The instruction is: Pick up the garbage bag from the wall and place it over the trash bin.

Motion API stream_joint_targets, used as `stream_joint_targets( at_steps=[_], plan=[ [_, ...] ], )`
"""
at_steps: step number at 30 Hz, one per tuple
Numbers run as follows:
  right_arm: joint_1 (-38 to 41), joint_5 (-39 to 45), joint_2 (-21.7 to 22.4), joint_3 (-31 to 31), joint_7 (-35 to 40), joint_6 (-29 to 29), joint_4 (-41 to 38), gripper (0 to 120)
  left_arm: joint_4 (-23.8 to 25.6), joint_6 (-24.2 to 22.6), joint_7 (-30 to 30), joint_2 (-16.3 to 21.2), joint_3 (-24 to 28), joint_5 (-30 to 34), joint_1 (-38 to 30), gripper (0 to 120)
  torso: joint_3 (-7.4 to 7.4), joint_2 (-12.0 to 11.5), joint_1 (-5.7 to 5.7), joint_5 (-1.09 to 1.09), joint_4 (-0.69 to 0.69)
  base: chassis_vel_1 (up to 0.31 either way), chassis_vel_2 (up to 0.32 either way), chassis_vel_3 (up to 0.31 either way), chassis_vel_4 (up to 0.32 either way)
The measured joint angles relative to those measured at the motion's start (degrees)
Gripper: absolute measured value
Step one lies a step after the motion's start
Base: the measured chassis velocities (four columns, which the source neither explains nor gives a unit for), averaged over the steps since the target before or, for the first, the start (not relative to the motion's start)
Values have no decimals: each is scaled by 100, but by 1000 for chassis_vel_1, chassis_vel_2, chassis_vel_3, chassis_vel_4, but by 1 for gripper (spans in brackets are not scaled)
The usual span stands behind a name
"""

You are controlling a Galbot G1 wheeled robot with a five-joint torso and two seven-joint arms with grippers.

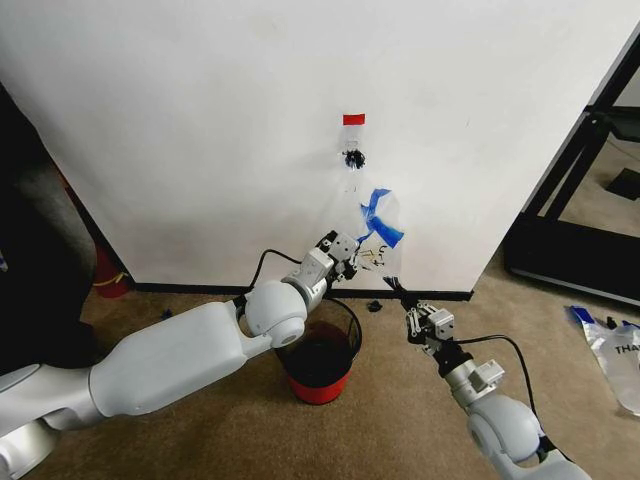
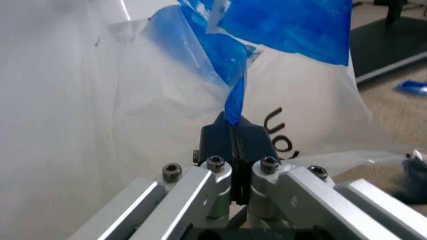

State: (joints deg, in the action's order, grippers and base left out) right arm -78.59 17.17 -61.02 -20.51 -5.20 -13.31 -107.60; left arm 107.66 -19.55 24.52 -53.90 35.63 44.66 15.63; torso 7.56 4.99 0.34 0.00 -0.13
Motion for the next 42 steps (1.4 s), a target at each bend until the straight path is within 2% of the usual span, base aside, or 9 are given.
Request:
stream_joint_targets(
  at_steps=[3,11,13,17,21,22,29,36,42],
  plan=[
    [-72,12,-12,-49,101,80,-123,1,147,2,42,58,-193,26,142,0,0,0,0,0,0,0,0,0,0],
    [-390,-21,225,-215,314,263,-827,30,181,84,127,47,-384,-103,486,0,0,0,0,0,0,0,0,0,0],
    [-428,-41,273,-241,380,289,-934,33,181,85,137,42,-388,-125,515,0,0,0,0,0,0,0,0,0,0],
    [-465,-158,546,-307,708,409,-1329,48,201,93,145,47,-391,-207,608,0,0,0,0,0,0,0,0,0,0],
    [-95,-732,1063,-241,1038,532,-1373,67,205,94,154,50,-377,-225,627,0,0,0,0,0,-1,0,0,0,0],
    [-95,-732,1063,-241,1038,532,-1373,67,205,94,154,50,-377,-225,627,0,0,0,0,0,-1,0,0,0,0],
    [1155,-1867,1658,438,1216,564,-657,96,191,83,181,15,-348,-226,619,0,0,0,0,0,1,0,0,0,0],
    [1983,-2443,1874,1055,1132,366,-198,100,171,74,182,2,-334,-224,655,0,0,0,0,0,1,0,0,0,0],
    [2347,-2635,1836,1403,1004,366,109,100,153,71,180,-20,-324,-216,653,0,0,0,0,0,0,0,0,0,0]
  ],
)
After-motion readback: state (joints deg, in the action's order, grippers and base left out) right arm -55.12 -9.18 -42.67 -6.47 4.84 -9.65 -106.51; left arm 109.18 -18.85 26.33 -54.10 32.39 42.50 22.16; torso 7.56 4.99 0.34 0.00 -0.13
